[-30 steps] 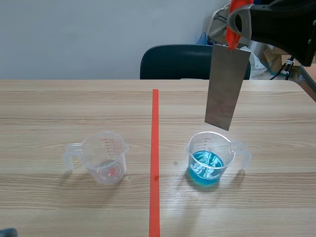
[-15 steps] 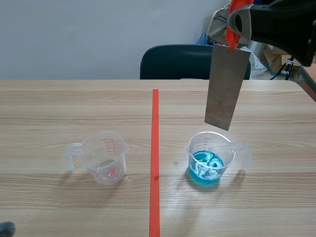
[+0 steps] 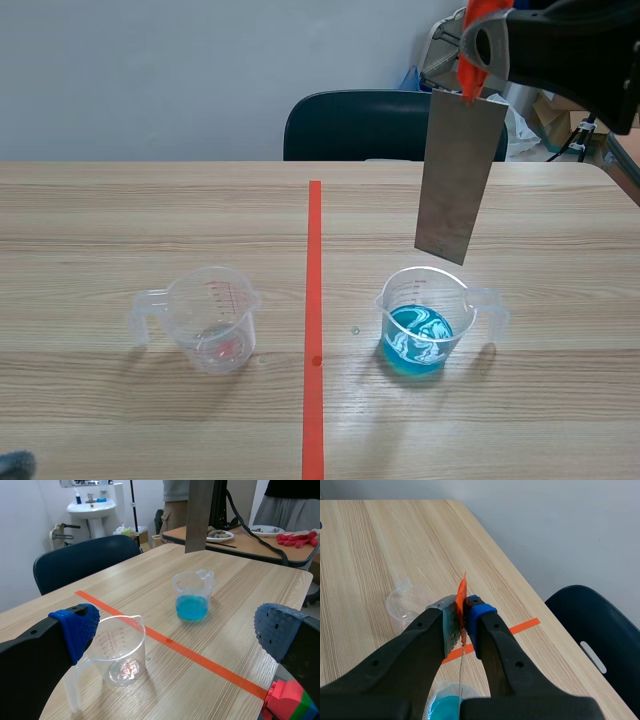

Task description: Do the redox reaction experiment

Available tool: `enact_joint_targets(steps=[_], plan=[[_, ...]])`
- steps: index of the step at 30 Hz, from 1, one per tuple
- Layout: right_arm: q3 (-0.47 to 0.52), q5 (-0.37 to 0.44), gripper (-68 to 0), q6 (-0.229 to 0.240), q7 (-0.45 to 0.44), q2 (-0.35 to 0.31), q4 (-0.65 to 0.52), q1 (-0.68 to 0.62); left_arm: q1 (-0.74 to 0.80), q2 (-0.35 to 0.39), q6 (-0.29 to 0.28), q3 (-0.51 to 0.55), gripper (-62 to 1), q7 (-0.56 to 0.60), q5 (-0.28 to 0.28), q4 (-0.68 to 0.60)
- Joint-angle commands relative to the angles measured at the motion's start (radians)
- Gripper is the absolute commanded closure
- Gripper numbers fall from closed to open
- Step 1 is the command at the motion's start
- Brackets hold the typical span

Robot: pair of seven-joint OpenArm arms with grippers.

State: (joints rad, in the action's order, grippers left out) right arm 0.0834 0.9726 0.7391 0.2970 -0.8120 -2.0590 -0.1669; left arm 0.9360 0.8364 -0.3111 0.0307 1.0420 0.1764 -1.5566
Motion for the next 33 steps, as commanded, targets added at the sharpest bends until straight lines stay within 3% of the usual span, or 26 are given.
enact_joint_targets(steps=[1,33], plan=[[0.003,0.009,-0.9,0.006,-0.014,-0.010,-0.005,0.012,-0.003,-0.010,-0.001,-0.008,-62.3,-0.010,0.010,-0.017],[0.003,0.008,-0.9,0.006,-0.014,-0.010,-0.005,0.012,-0.003,-0.010,0.003,-0.008,-62.3,-0.021,0.010,-0.016]])
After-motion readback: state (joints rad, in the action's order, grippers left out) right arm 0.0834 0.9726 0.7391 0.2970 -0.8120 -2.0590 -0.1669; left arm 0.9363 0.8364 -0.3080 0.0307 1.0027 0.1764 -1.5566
